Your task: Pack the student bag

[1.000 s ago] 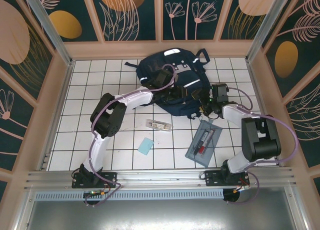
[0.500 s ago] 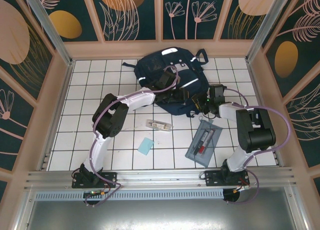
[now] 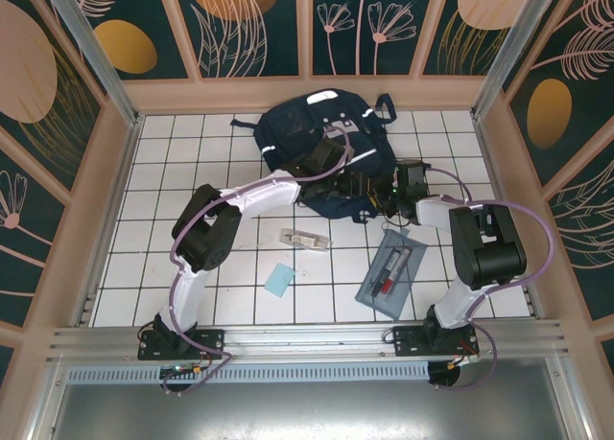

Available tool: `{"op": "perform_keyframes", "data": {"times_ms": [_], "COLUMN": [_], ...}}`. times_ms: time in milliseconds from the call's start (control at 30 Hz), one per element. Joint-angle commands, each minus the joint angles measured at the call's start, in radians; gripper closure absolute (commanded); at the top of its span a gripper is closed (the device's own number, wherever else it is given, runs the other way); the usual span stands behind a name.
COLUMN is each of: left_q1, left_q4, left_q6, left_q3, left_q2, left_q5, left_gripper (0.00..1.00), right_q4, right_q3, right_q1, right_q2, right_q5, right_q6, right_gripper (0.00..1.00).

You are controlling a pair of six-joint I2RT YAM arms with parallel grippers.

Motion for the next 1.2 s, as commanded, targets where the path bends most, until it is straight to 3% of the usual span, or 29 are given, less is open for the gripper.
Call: {"op": "perform_keyframes", "data": {"times_ms": [0,233,400,667,700,800,833,933,1033,1067,1167], "left_q1": [-0.004,-0.005,-0.005,-0.004,-0.004,-0.005,-0.005,-0.004,-0.003,-0.003,-0.003], "left_q4": [-0.041,-0.201,-0.220,-0.228,-0.224,-0.209,-0.204,-0.166,-0.100,-0.074,-0.022], "left_q6": [0.125,0.324,0.371,0.379,0.378,0.366,0.358,0.316,0.268,0.246,0.191], "left_q3": [0.007,0.115,0.121,0.156,0.156,0.156,0.156,0.146,0.118,0.102,0.042], "left_q2": [-0.021,0.049,0.082,0.129,0.129,0.117,0.112,0.078,0.039,0.026,-0.010], "left_q5": [0.055,-0.104,-0.104,-0.106,-0.109,-0.123,-0.123,-0.145,-0.151,-0.154,-0.177], "left_gripper": [0.40,0.46,0.62,0.63,0.66,0.92,0.96,0.94,0.93,0.97,1.00], "right_q4": [0.003,-0.025,-0.062,-0.051,-0.048,-0.053,-0.056,-0.063,-0.053,-0.049,-0.040], "right_q3": [0.030,0.056,0.078,0.084,0.084,0.086,0.086,0.079,0.062,0.057,0.045], "right_q1": [0.017,0.017,0.016,0.016,0.017,0.017,0.017,0.017,0.017,0.017,0.016], "right_q2": [0.051,0.056,0.062,0.067,0.067,0.064,0.064,0.061,0.056,0.057,0.053], "right_q5": [-0.006,-0.015,-0.017,-0.024,-0.024,-0.021,-0.019,-0.011,-0.009,-0.010,-0.004], "right_q6": [-0.003,-0.021,-0.040,-0.035,-0.036,-0.041,-0.043,-0.052,-0.053,-0.051,-0.046], "right_gripper": [0.63,0.64,0.66,0.67,0.67,0.70,0.71,0.78,0.95,1.00,1.00]}}
